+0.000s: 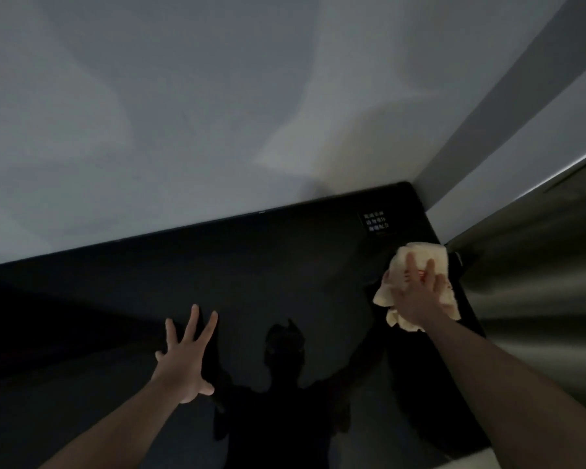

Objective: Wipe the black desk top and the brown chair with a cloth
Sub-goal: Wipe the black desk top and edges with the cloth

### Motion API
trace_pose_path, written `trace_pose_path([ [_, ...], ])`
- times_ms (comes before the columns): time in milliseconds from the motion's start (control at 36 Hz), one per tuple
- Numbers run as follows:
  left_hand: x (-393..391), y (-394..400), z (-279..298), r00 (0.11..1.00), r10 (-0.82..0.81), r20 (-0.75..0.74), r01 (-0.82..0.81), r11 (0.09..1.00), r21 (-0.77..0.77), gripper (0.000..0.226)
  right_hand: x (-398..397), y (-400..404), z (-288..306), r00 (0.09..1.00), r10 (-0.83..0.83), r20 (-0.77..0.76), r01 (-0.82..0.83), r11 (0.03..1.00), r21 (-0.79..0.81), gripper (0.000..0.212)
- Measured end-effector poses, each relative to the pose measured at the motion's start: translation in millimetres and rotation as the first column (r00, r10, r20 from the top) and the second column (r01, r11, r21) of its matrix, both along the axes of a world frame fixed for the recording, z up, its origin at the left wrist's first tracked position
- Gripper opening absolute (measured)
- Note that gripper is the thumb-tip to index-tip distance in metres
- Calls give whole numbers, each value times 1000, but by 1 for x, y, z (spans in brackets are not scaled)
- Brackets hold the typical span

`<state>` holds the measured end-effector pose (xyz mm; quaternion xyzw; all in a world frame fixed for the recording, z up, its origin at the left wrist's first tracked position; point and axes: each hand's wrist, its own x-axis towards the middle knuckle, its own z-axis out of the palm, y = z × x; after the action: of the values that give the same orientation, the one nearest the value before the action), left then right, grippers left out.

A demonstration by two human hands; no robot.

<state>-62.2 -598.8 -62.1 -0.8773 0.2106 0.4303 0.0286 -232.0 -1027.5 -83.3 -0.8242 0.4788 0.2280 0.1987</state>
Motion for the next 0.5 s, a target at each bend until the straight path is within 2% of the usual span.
trace_pose_path([
  [167, 2, 0, -1, 1000, 11, -1, -11, 1000, -1, 145, 52, -29, -2, 983, -157, -92, 154, 987, -38, 78],
  [222, 2, -1, -1, 1000, 6, -2, -6, 1000, 2, 145, 68, -28, -1, 987, -94, -130, 87, 994, -60, 68],
  [278, 3, -2, 0, 1000, 12, -7, -12, 1000, 4, 145, 83, -19, 3, 994, -64, -88, 61, 998, -28, 59],
  [389, 4, -2, 5, 1000, 19, -21, -18, 1000, 15, 145, 95, 35, 4, 998, 22, 60, -20, 1000, -22, 68],
  [500, 3, -4, 8, 999, 23, -33, -23, 1000, 13, 145, 103, 112, 8, 957, 227, 183, -245, 966, 84, 80],
])
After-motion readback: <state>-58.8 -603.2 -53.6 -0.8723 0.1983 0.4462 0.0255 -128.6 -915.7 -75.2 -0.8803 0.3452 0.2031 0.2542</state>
